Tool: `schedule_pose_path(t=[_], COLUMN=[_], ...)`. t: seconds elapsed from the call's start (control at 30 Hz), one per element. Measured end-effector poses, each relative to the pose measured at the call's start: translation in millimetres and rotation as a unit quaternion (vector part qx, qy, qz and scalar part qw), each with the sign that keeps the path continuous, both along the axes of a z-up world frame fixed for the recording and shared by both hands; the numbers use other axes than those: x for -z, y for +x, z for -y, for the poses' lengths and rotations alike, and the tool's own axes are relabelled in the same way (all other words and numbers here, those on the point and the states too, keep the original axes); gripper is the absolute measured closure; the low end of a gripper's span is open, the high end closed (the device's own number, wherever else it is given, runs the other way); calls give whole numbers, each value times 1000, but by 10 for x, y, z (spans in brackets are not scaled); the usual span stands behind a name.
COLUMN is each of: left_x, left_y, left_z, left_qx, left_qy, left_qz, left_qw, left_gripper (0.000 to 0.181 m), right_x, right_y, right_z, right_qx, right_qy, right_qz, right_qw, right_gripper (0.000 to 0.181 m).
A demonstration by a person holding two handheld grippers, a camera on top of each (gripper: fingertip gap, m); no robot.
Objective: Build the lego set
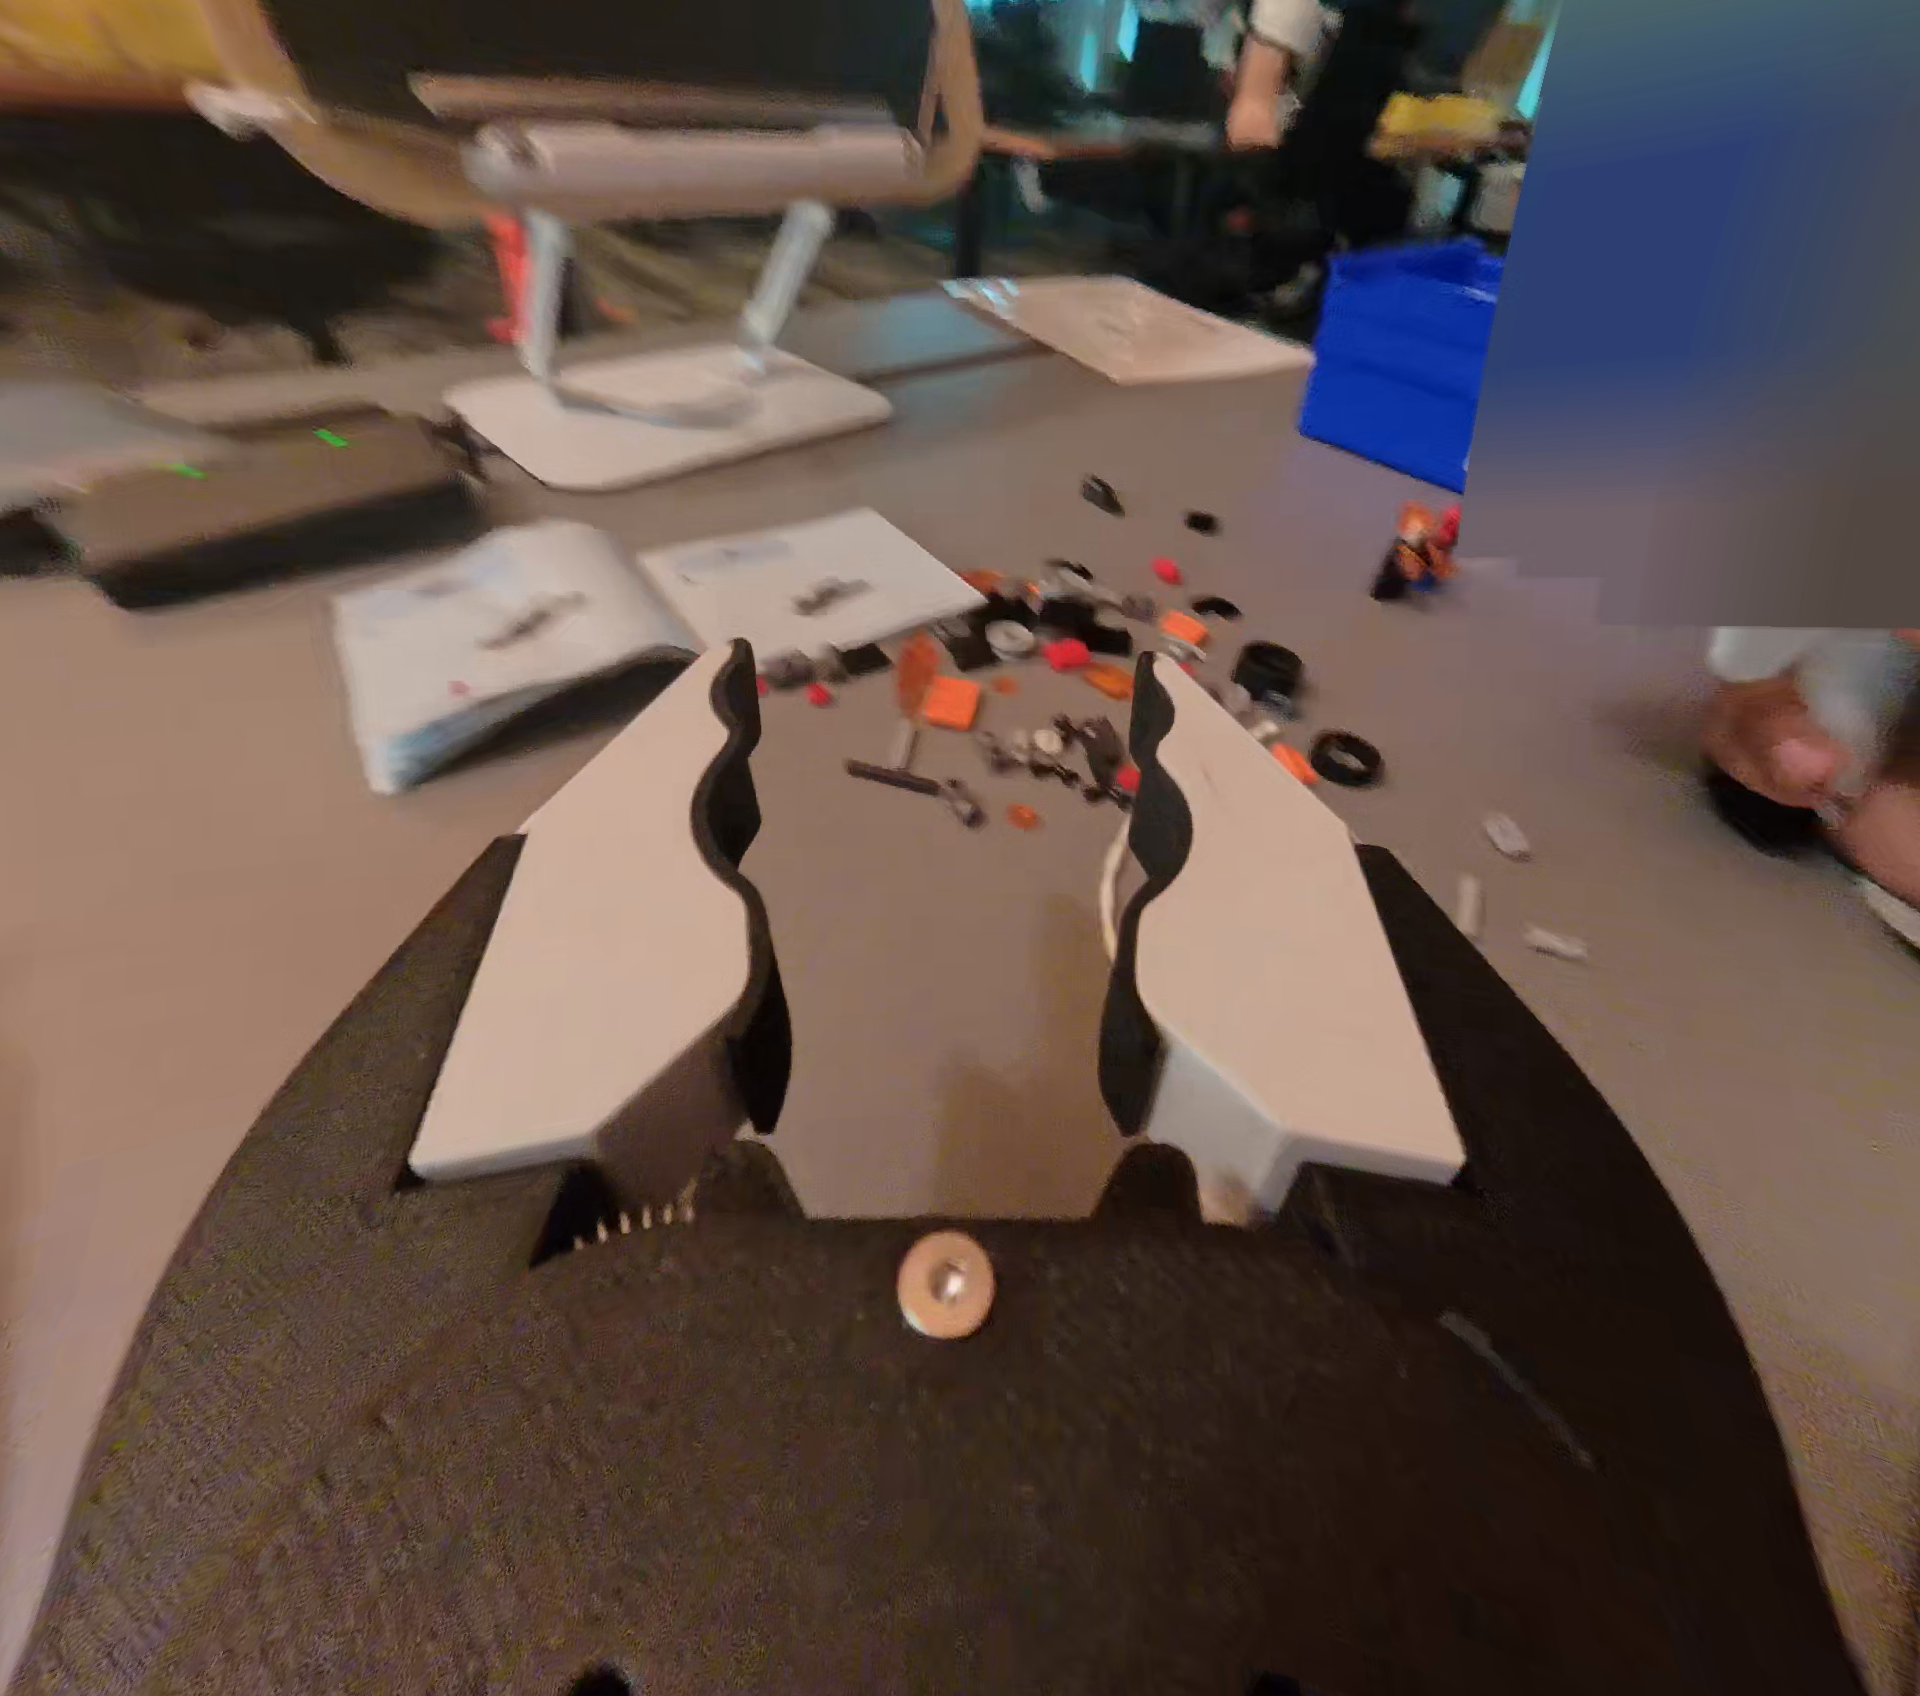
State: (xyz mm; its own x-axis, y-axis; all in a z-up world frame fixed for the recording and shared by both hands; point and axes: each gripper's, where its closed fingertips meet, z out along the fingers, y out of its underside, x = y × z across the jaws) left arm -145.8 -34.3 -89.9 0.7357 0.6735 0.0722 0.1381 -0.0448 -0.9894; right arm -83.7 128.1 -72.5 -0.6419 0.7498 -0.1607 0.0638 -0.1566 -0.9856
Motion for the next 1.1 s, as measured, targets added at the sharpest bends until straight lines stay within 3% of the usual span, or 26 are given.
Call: schedule_pose_path(t=[0.1,0.23,0.27,0.33,0.43,0.8,1.1], left_x=[-112,-58,-60,-70,-51,-194,-160], left_y=[-4,-32,-42,-71,-97,-76,-43], left_z=[78,64,77,114,122,237,169], left_qx=[-31,-41,-44,-55,-68,-147,-79], left_qy=[3,-16,-13,-10,-25,-26,52], left_qz=[-37,-35,-35,-39,-47,-156,-72], left_qw=[999,998,998,998,996,976,993], left_gripper=[110,112,112,112,111,119,135], right_x=[-132,-180,-182,-191,-188,-46,-18], right_y=[23,30,22,-16,-52,-109,-128], right_z=[-140,-200,-206,-254,-295,-151,-135], right_qx=[15,26,32,62,103,122,122], right_qy=[-44,-61,-58,-52,-22,69,78], right_qz=[-23,-33,-34,-38,-52,-60,-58], right_qw=[999,997,997,996,993,988,988], right_gripper=[165,158,150,116,99,112,114])
